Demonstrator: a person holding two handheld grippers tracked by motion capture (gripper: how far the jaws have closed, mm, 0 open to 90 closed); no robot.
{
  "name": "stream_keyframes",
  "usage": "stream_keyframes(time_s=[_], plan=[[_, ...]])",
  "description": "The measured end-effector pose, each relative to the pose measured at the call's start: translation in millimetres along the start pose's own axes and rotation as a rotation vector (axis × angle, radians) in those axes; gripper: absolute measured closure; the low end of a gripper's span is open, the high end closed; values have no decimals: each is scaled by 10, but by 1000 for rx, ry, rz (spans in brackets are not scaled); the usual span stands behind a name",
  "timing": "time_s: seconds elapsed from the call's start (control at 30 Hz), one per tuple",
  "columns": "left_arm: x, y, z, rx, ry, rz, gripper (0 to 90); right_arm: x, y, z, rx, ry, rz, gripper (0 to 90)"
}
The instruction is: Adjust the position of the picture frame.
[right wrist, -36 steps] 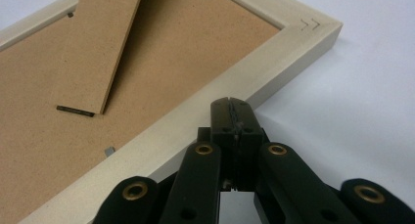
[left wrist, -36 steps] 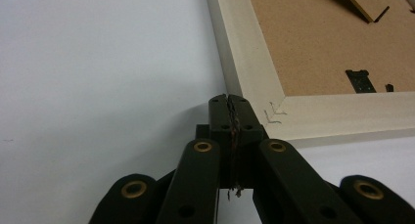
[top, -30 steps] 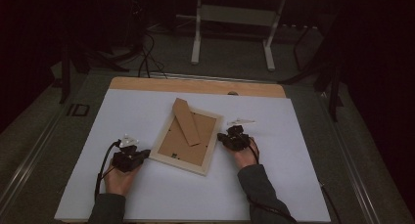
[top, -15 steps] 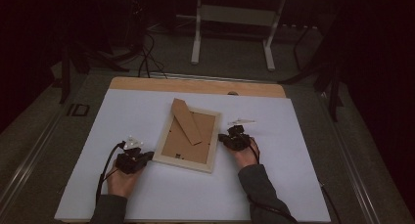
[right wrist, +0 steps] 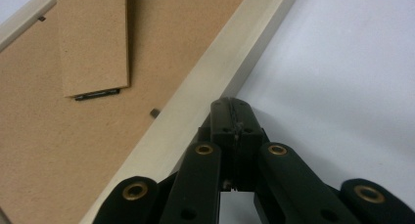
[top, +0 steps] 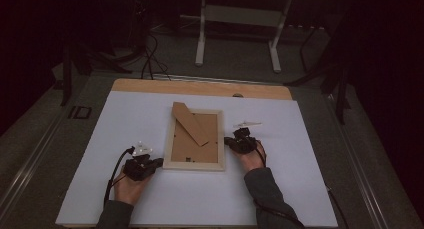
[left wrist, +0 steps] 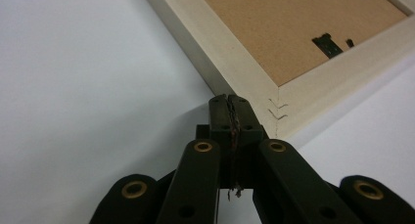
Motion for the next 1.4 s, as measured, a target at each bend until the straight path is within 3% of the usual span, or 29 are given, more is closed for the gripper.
stream_keyframes(time_s=[1.4], plan=[[26, 126, 499, 93, 76, -9, 900, -65, -37, 156, 72, -12, -51, 900]])
Point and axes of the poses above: each handheld gripper's, and its own axes: y roughly forward along the jaws, x roughly out of its underside, z roughly to its right, the point moved 5 cm from there along y, roughly forward along the jaws, and after that the axes turned 15 degrees about z, right-handed, at the moved point
